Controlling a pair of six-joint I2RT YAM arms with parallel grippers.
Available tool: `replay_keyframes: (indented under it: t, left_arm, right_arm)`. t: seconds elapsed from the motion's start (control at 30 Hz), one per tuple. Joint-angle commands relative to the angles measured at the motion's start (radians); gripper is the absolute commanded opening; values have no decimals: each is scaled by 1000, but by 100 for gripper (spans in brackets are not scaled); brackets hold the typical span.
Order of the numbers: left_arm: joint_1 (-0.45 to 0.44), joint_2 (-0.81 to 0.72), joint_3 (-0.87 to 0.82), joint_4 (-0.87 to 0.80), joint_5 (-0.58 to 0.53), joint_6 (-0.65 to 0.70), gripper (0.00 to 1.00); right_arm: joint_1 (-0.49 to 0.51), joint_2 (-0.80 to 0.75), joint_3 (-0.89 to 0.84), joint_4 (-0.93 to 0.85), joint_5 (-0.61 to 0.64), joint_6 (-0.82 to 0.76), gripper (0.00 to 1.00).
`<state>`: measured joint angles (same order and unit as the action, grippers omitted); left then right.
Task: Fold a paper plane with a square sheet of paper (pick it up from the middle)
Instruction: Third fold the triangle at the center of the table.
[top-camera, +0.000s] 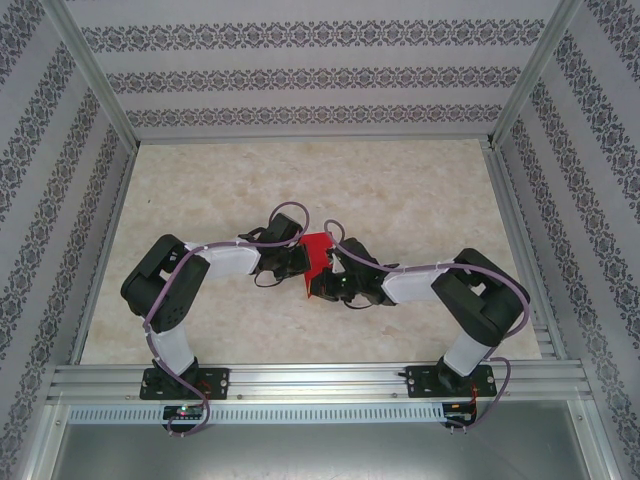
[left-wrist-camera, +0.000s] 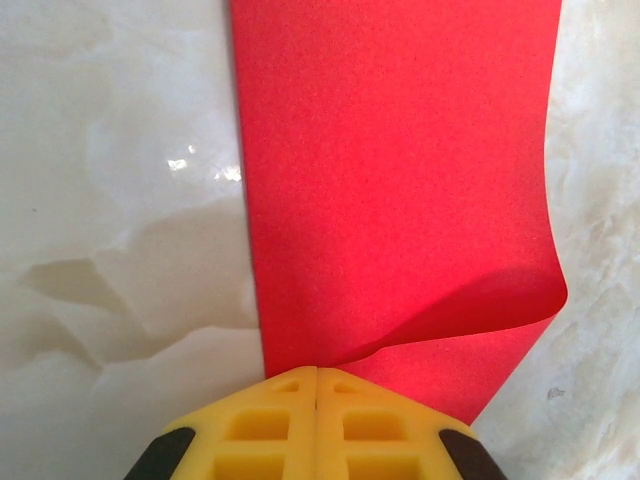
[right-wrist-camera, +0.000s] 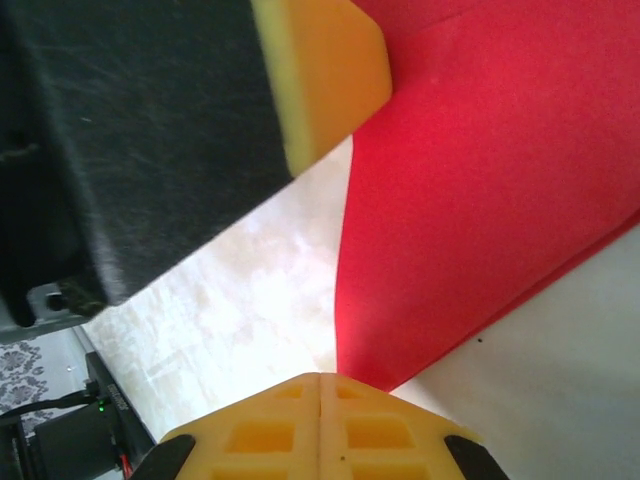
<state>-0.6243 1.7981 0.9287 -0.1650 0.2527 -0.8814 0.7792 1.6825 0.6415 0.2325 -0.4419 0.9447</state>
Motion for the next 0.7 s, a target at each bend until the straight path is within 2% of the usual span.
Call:
replay_keyframes:
  t: [0.0,0.33,0.53,0.67]
  left_arm:
    - [-2,48,-54,-102,-101,-11,0]
    - [-2,46,-57,-100,-100,-14,0]
    - [-2,47,-58,-102,-102,-16,0]
    - [-2,45,-53,-110,-105,-11,0]
  right_arm:
    - [16,32,23,15,24,3,6]
    - [20,70,42,-12,34,-1,6]
    - [25,85,81,-122,71,-18,5]
    - [17,14,82,-124,72,-25,5]
